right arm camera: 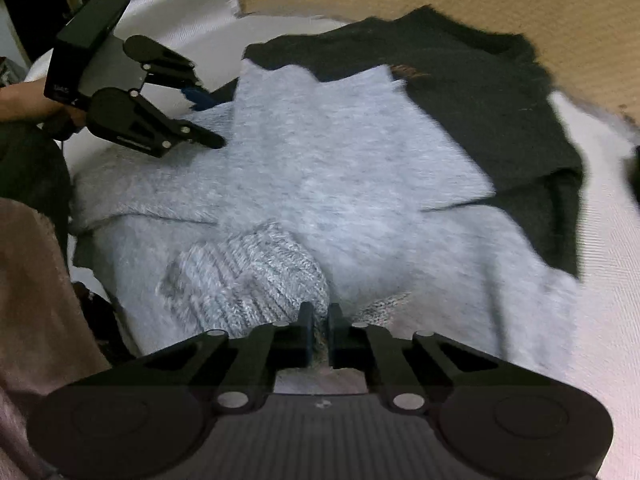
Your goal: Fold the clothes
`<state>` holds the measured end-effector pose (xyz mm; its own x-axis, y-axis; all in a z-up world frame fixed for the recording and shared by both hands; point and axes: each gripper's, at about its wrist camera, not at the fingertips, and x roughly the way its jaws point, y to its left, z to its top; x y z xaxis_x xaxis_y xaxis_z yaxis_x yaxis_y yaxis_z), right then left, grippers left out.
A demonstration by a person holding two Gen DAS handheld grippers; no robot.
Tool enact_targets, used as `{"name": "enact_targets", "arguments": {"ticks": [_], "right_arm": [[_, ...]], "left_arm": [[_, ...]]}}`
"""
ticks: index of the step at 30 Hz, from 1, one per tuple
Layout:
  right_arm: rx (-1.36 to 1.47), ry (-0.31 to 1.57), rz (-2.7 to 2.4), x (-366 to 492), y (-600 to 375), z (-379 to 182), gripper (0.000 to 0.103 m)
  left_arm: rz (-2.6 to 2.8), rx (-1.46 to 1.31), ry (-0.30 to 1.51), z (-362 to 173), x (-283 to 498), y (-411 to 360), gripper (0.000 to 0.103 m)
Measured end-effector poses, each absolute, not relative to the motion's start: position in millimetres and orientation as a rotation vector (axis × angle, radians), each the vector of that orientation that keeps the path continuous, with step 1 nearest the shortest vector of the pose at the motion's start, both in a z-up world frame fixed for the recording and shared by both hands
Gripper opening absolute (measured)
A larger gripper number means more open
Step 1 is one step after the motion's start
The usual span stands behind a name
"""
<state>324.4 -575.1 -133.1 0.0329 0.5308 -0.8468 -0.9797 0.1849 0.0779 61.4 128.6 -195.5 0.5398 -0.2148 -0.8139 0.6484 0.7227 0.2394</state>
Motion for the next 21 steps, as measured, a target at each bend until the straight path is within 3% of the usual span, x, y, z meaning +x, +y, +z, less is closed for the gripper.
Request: {"name": "enact_targets", "arguments": {"ticks": [13, 17, 21], "right_arm": [[-0.641, 0.865, 1.162, 349.4, -650.5, -114.2, 0.008], [-0.527, 0.848, 1.164, 352.8, -640.8, -112.6, 0.023], [-0.490, 0.866, 1.188, 346.2, -614.7, -127.3, 0.025]], "left_arm": [[-0.535, 0.574, 0.853, -194.3, 60.6, 127.9, 0.048], [-0.528, 0.568, 0.855, -194.5, 61.8, 129.4, 0.051], [-0.524, 0.571, 0.853, -194.1, 61.1, 129.9, 0.052]]}}
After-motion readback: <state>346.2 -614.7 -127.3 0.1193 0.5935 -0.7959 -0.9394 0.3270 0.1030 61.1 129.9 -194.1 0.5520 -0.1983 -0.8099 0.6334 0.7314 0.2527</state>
